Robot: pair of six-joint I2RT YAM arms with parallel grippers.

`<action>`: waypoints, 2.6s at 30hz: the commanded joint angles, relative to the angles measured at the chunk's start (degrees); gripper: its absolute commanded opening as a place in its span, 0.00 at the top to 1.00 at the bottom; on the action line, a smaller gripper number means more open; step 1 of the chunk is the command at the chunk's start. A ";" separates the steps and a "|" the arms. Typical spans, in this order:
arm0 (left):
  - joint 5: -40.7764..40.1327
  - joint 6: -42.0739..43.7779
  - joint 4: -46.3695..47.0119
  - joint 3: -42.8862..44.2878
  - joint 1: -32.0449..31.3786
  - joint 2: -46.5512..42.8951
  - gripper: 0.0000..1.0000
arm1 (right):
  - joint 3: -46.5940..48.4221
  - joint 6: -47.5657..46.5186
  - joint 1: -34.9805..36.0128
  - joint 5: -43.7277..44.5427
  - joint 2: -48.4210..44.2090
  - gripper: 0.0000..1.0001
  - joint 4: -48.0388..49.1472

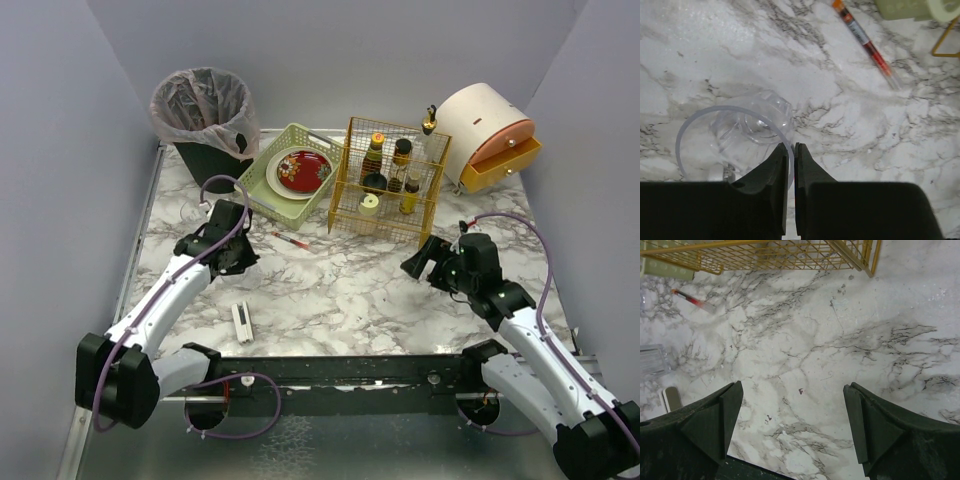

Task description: Clear the kitchen counter

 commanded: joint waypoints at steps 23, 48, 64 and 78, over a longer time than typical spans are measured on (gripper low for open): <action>38.24 -24.56 51.56 -1.30 -0.25 -14.53 1.00 | 5.74 26.15 0.01 -32.58 6.81 0.00 47.04; 41.92 -27.86 64.80 3.47 -7.97 -8.56 1.00 | 14.61 31.88 6.05 -35.63 23.17 0.00 59.05; 41.49 -28.39 66.30 2.18 -8.07 -9.04 1.00 | 13.65 37.20 7.28 -38.37 26.84 0.15 69.53; 41.73 -28.31 66.58 0.98 -8.06 -9.42 1.00 | 14.04 38.15 8.08 -36.64 27.97 0.21 71.37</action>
